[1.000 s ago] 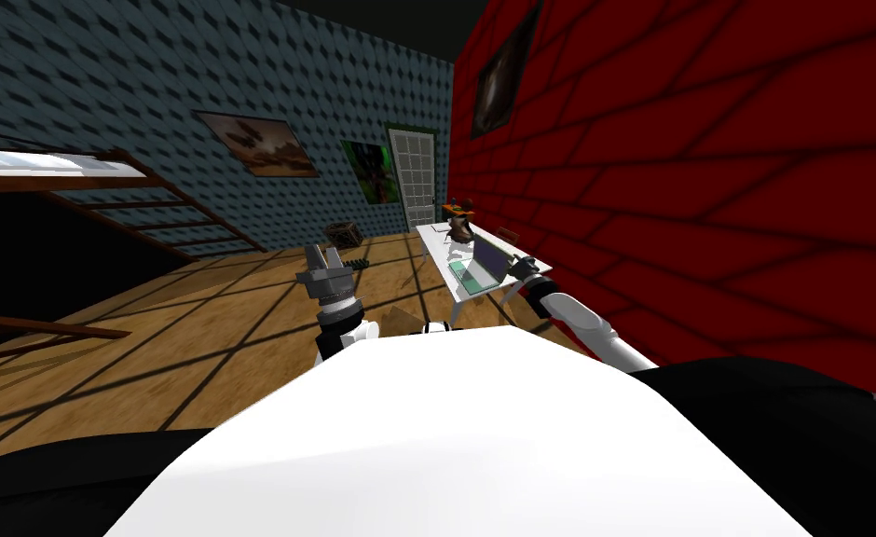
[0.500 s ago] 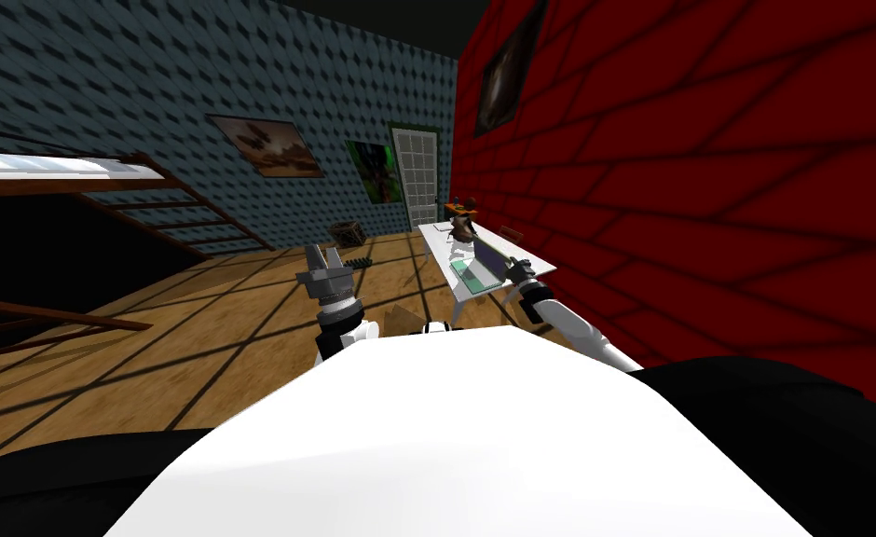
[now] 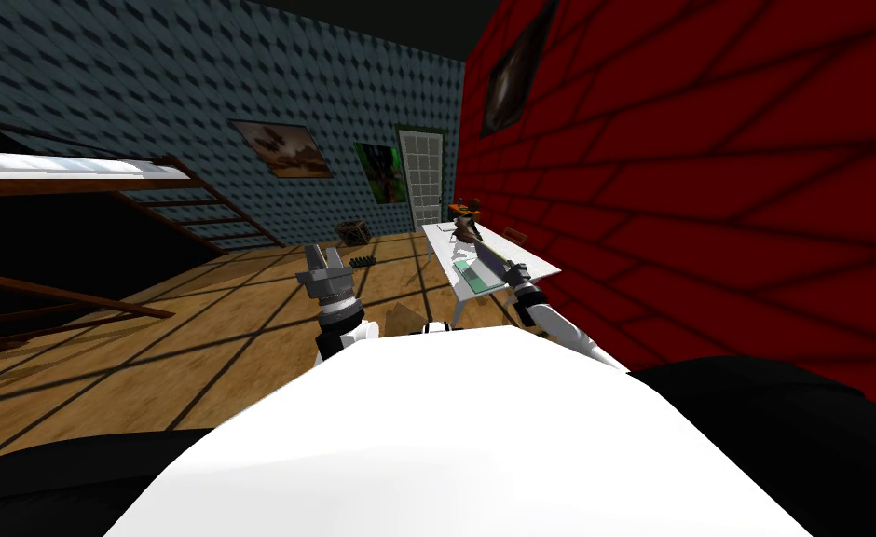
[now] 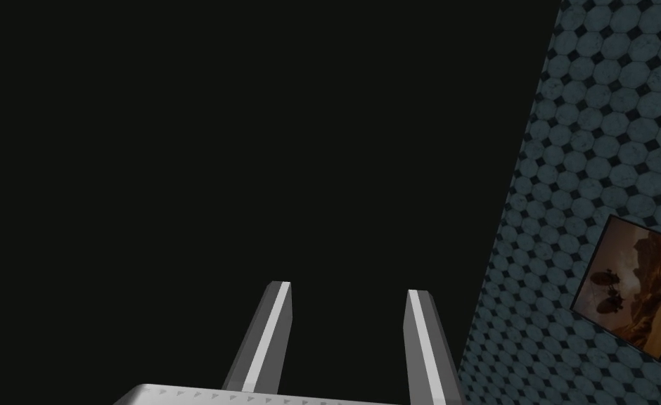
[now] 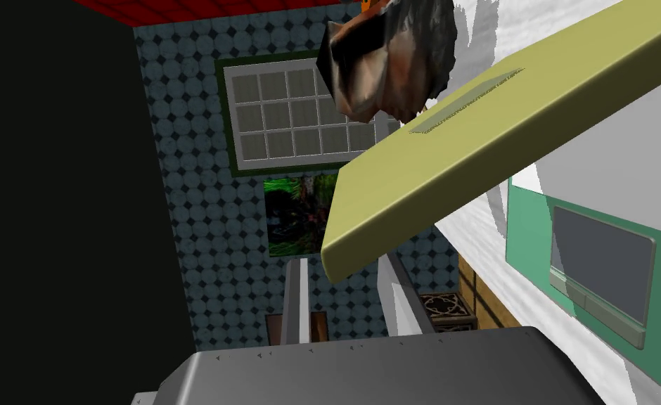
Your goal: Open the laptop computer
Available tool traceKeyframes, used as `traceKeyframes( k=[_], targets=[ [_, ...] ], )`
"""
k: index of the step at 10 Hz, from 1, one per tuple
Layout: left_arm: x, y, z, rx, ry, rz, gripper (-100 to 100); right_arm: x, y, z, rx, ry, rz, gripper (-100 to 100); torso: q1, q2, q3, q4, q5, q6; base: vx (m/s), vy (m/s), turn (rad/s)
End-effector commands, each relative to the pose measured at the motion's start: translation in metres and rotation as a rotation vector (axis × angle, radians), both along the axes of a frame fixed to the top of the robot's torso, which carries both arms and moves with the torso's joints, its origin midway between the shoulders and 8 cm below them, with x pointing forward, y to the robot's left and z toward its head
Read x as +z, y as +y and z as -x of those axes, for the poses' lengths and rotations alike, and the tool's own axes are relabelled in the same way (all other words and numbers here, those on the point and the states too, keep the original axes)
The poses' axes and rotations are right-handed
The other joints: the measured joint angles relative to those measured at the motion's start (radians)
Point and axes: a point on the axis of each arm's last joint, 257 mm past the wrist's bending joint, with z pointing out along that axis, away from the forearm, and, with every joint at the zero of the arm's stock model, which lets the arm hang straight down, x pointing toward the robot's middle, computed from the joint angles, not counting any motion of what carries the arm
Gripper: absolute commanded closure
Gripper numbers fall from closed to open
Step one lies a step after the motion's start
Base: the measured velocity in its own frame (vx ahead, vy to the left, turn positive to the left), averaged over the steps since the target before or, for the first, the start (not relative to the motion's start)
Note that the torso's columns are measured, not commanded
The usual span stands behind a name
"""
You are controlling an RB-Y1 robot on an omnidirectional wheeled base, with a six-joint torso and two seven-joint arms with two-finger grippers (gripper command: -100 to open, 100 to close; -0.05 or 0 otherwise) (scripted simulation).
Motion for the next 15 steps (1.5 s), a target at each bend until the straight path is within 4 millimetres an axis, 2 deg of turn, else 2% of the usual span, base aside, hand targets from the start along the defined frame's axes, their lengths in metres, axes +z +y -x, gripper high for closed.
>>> traceKeyframes(
  k=[1,5,6,10,11,14,15],
  targets=[
    [0.0,0.0,0.0,0.0,0.0,0.0,0,-0.013,0.004,0.007,-0.027,-0.004,0.065,100,-0.001,0.0,0.0,0.0,0.0,0.0,-0.011,-0.011,0.085],
    [0.0,0.0,0.0,0.0,0.0,0.0,0,-0.031,0.018,0.017,-0.066,-0.02,0.178,100,-0.001,-0.001,0.0,0.0,0.0,-0.001,-0.021,-0.017,0.095],
    [0.0,0.0,0.0,0.0,0.0,0.0,0,-0.03,0.019,0.017,-0.063,-0.024,0.192,100,-0.001,0.0,0.0,-0.001,-0.001,-0.001,-0.021,-0.012,0.056],
    [0.0,0.0,0.0,0.0,0.0,0.0,0,-0.042,0.04,0.027,-0.09,-0.05,0.31,100,0.003,0.002,0.001,0.001,0.001,-0.001,-0.018,-0.015,0.085],
    [0.0,0.0,0.0,0.0,0.0,0.0,0,-0.041,0.036,0.025,-0.085,-0.047,0.289,100,0.003,0.002,0.001,0.001,0.002,-0.001,-0.013,-0.003,0.028],
    [0.0,0.0,0.0,0.0,0.0,0.0,0,-0.074,0.044,0.04,-0.137,-0.033,0.414,100,0.001,0.003,0.002,0.002,0.001,-0.001,0.009,-0.03,0.096],
    [0.0,0.0,0.0,0.0,0.0,0.0,0,-0.071,0.043,0.04,-0.143,-0.044,0.419,100,0.0,0.001,0.001,0.001,0.0,-0.001,0.01,-0.028,0.046]
  ],
)
